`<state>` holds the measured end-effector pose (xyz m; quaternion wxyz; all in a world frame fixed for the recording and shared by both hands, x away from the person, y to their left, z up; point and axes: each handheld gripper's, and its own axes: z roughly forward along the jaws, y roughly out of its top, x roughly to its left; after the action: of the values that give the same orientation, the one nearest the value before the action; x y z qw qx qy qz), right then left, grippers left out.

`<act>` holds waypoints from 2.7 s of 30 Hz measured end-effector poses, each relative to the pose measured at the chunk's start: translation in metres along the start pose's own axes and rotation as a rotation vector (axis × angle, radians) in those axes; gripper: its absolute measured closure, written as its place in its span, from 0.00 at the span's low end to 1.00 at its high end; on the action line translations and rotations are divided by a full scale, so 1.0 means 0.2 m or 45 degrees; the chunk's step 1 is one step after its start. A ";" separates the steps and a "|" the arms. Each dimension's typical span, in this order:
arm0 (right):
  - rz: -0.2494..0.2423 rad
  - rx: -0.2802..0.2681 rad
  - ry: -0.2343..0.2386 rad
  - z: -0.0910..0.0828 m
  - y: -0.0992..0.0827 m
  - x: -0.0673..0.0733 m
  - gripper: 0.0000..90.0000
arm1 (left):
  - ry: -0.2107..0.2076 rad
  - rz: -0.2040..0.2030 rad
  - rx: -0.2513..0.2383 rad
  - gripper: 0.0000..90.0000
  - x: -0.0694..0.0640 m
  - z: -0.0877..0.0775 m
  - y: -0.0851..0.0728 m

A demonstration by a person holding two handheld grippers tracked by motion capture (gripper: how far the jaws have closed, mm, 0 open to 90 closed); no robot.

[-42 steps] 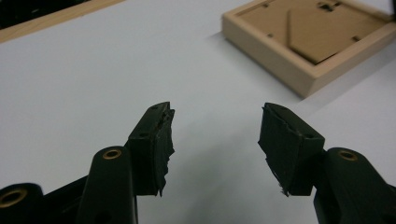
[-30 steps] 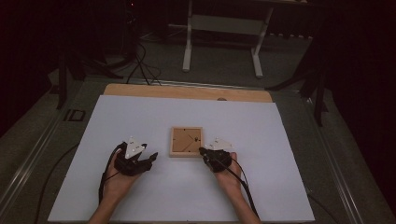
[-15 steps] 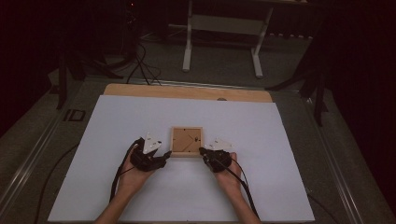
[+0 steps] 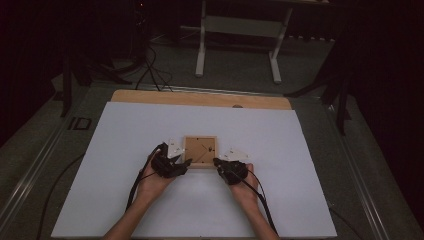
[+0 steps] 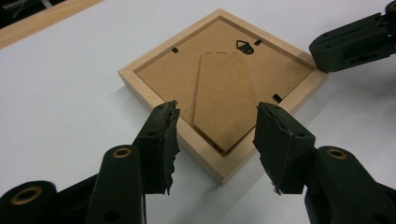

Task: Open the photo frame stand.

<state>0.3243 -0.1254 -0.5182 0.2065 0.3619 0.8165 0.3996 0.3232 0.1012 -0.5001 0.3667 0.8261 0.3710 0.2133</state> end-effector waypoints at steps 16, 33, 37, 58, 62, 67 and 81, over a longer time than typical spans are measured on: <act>-0.003 -0.006 -0.011 0.00 0.00 0.01 1.00 | -0.036 -0.018 0.061 0.51 -0.02 0.12 0.07; -0.008 -0.005 -0.016 0.00 0.00 0.01 1.00 | -0.016 -0.030 0.107 0.52 -0.02 0.16 0.08; -0.008 -0.005 -0.016 0.00 0.00 0.01 1.00 | -0.038 -0.059 0.109 0.53 -0.01 0.17 0.08; -0.012 -0.005 -0.014 0.00 0.00 0.01 1.00 | -0.030 -0.026 0.155 0.57 -0.01 0.15 0.14; -0.011 -0.005 -0.014 0.00 0.00 0.01 1.00 | -0.029 -0.018 0.163 0.57 -0.01 0.14 0.16; -0.012 -0.007 -0.015 0.00 0.00 0.01 1.00 | -0.034 -0.019 0.175 0.57 -0.01 0.14 0.18; -0.012 -0.008 -0.016 0.00 0.00 0.01 1.00 | -0.028 -0.020 0.145 0.57 -0.01 0.12 0.23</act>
<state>0.3223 -0.1244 -0.5189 0.2147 0.3599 0.8157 0.3988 0.3580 0.0680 -0.4795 0.3249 0.8450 0.3848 0.1800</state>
